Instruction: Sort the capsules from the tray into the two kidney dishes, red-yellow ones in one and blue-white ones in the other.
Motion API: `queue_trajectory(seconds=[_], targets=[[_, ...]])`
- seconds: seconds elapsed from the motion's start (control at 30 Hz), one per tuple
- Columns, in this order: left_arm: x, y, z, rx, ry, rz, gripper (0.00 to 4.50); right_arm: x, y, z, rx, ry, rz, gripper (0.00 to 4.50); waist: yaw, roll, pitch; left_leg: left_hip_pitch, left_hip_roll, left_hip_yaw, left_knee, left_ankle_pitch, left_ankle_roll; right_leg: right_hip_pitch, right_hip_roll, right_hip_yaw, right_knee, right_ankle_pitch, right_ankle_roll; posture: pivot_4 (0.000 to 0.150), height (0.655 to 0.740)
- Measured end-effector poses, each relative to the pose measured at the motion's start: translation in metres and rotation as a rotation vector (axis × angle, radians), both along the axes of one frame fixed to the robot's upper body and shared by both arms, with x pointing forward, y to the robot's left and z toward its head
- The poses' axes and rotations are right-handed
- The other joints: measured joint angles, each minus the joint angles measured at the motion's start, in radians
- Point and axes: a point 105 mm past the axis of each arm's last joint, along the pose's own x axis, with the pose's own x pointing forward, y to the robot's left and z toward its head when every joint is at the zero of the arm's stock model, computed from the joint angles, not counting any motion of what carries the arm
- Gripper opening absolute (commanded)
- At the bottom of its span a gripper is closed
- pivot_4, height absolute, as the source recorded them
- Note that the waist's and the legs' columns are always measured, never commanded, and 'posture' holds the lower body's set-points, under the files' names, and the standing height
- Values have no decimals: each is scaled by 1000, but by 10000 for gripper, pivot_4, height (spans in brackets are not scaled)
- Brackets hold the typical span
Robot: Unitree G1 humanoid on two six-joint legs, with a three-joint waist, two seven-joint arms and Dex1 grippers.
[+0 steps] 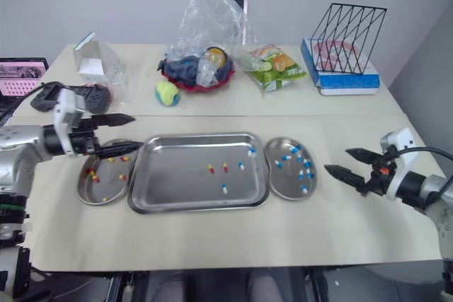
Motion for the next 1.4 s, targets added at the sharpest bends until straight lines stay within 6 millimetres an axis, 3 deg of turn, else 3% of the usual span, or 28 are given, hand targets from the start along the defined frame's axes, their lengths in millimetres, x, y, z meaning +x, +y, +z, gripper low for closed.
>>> queue_trajectory(seconds=[0.1, 0.33, 0.6, 0.77, 0.9, 1.0, 1.17, 1.4], targets=[[0, -27, -13, 68, 24, -138, 44323, -11, 8, -1, 10, -5, 30, 45000, 6, 0, 0, -3, 0, -3, 6, -1, 1, 1, 0, -1, 1, 0, 0, 1500, 7174], [11, -62, -22, 155, -4, -310, 44323, -24, 18, 3, -14, -39, 53, 45000, 11, 0, 0, -5, -8, -19, 12, -2, 4, 7, 1, -1, 3, -1, 2, 1500, 7174], [30, -112, -52, 225, 44, -396, 44323, -41, 47, 13, 60, -83, 130, 45000, 14, 0, 0, -8, -19, -39, 13, -3, 4, 15, 1, -1, -2, -3, 4, 1500, 7174], [35, -123, -61, 262, 41, -408, 44323, -44, 51, 13, 59, -81, 125, 45000, 9, 0, 0, -9, -29, -54, 13, -3, 5, 16, 0, -2, -1, -3, 5, 1500, 7174], [38, -127, -82, 337, 64, -371, 44323, -43, 50, 13, 57, -83, 114, 45000, 9, 0, 0, -9, -37, -69, 13, -3, 6, 17, 0, -2, -1, -3, 5, 1500, 7174], [46, -130, -80, 377, 37, -332, 44323, -42, 49, 13, 55, -87, 109, 45000, 9, 0, 0, -10, -41, -76, 14, -3, 6, 17, 0, -2, -1, -3, 5, 1500, 7174], [48, -135, -80, 375, 38, -322, 30370, -43, 49, 13, 53, -85, 110, 45000, 10, 0, 0, -12, -42, -78, 16, -3, 6, 17, 0, -3, 0, -4, 6, 1500, 7174], [45, -137, -81, 369, 51, -348, 6061, -43, 47, 12, 49, -79, 107, 45000, 9, 0, 0, -14, -42, -79, 18, -4, 7, 17, 0, -4, 0, -4, 6, 1500, 7174]])
